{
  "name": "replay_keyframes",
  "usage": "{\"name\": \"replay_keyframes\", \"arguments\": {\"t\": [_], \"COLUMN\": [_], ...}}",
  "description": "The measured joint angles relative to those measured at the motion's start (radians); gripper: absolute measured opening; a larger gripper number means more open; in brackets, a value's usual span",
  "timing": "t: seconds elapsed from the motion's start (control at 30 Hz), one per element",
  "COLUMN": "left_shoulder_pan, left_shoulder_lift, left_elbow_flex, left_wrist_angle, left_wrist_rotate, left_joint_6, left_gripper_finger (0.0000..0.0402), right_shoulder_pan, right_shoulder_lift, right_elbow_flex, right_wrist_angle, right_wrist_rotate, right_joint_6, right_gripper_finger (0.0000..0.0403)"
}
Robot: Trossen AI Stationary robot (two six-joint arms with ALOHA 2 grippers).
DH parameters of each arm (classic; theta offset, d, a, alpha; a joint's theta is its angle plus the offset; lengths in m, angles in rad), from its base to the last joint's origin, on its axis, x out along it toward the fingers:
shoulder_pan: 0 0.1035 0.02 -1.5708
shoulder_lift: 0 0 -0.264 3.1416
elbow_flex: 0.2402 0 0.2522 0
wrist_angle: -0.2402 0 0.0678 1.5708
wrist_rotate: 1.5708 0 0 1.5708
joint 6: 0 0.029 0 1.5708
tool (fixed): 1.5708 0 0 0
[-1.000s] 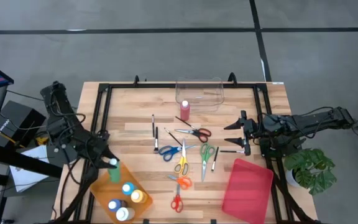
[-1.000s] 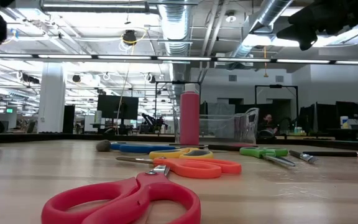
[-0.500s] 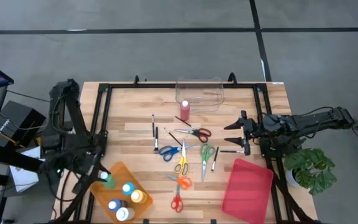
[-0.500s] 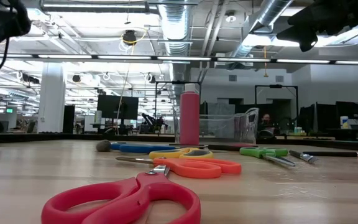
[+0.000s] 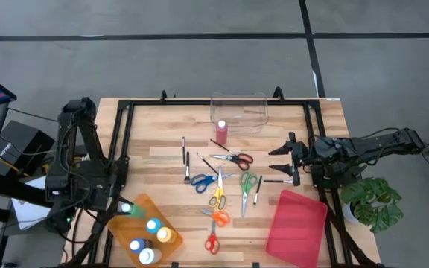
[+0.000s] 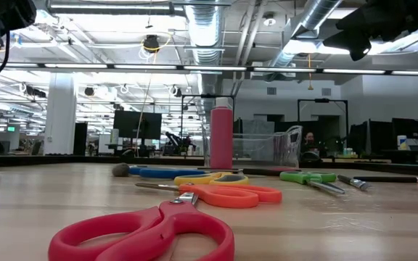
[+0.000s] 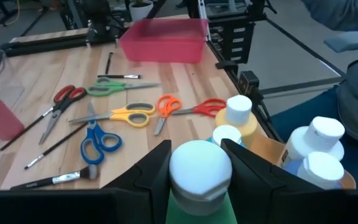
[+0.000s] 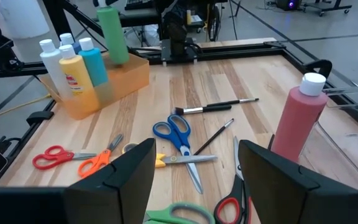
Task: Pick & Place Paint Supplies
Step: Put the green paint bottle into the orange bin
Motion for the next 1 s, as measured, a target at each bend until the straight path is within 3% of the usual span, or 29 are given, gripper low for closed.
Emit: {"name": "replay_keyframes", "arguments": {"t": [0.17,0.47,0.73,1.0], "left_shoulder_pan": [0.0,0.001,-0.009,0.041], "left_shoulder_lift": [0.011,-0.01,-0.026,-0.026], "left_elbow_flex": [-0.012,-0.148,-0.181,-0.181], "left_wrist_angle": [0.007,0.021,0.094,0.079], "left_wrist_rotate": [-0.012,-0.023,-0.001,-0.028], "left_joint_6": [-0.053,-0.273,-0.273,-0.266], "left_gripper_finger": [0.0124,0.013,0.0121,0.014], "right_shoulder_pan": [0.0,0.0,0.0,0.0], "right_shoulder_lift": [0.0,0.0,0.0,0.0], "right_elbow_flex": [0.0,0.0,0.0,0.0], "right_wrist_angle": [-0.002,-0.001,-0.001,-0.002], "right_wrist_rotate": [0.0,0.0,0.0,0.0], "right_joint_6": [0.0,0.0,-0.005,-0.008], "right_gripper_finger": [0.0226,0.0226,0.0226,0.0226]}}
